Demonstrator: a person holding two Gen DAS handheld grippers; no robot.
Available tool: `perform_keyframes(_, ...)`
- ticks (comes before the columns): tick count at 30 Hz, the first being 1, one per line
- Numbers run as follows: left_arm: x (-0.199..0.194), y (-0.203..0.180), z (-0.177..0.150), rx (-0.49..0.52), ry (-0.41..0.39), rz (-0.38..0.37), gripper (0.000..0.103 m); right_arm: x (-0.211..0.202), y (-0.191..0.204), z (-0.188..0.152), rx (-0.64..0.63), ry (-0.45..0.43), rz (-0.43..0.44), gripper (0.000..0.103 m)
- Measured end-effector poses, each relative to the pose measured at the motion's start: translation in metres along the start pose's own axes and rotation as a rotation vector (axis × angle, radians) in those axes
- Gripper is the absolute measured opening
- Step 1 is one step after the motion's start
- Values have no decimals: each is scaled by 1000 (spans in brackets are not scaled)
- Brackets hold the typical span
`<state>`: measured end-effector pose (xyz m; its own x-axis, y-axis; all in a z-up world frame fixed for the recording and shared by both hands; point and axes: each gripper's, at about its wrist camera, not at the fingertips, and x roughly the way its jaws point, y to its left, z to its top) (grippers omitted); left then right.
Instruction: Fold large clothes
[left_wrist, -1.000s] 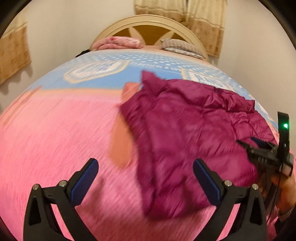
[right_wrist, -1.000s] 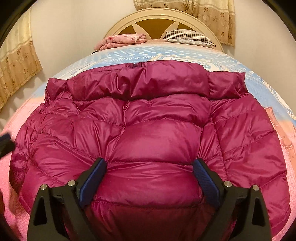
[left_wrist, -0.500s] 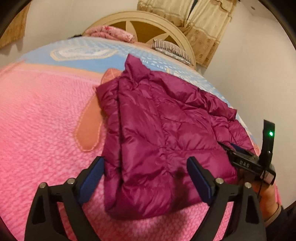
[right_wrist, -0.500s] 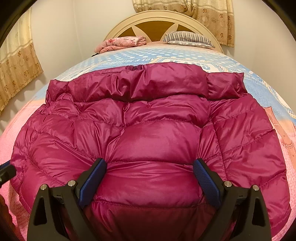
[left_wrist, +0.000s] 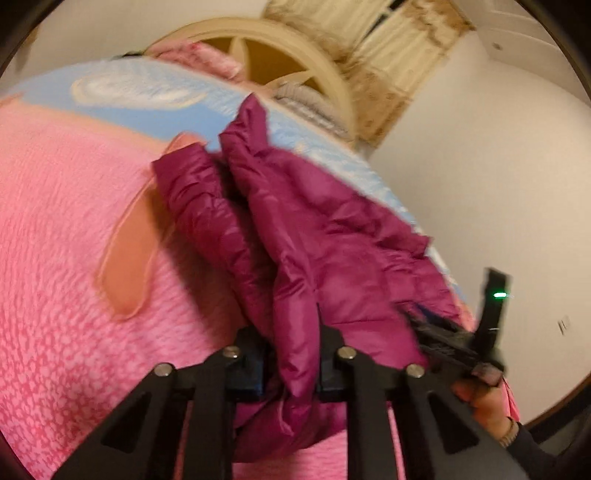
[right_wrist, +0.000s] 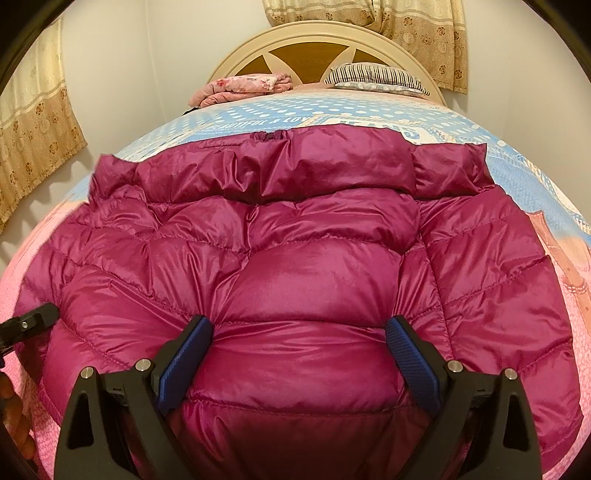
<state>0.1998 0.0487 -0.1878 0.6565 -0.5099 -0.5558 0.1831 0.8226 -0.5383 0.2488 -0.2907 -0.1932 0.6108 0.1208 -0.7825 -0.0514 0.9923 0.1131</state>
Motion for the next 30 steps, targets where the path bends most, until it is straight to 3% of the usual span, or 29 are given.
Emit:
perform_keyframes(4,-22,-44,19,51,-66,-111,17,0,2,1,-7,9,-9,95)
perform_keyframes(8,-24,-90,31,122,-61,-189,17,3,6,2,-12,23,-13,96)
perform_keyframes(16,-10,-148,42,208,-46,-254,17,-5,-12,4,83,-8,78,96)
perform_keyframes(22,0,-169,41,275,-18,-259,17,-37,-21,-6,68,-27,69,96)
perform_keyframes(26,17,-186,41,294,9,-278,17,-68,-52,-16,144,-63,145,96)
perform_keyframes(30,41,-211,33,350,40,-291,17,-92,-94,-18,262,-111,137,96)
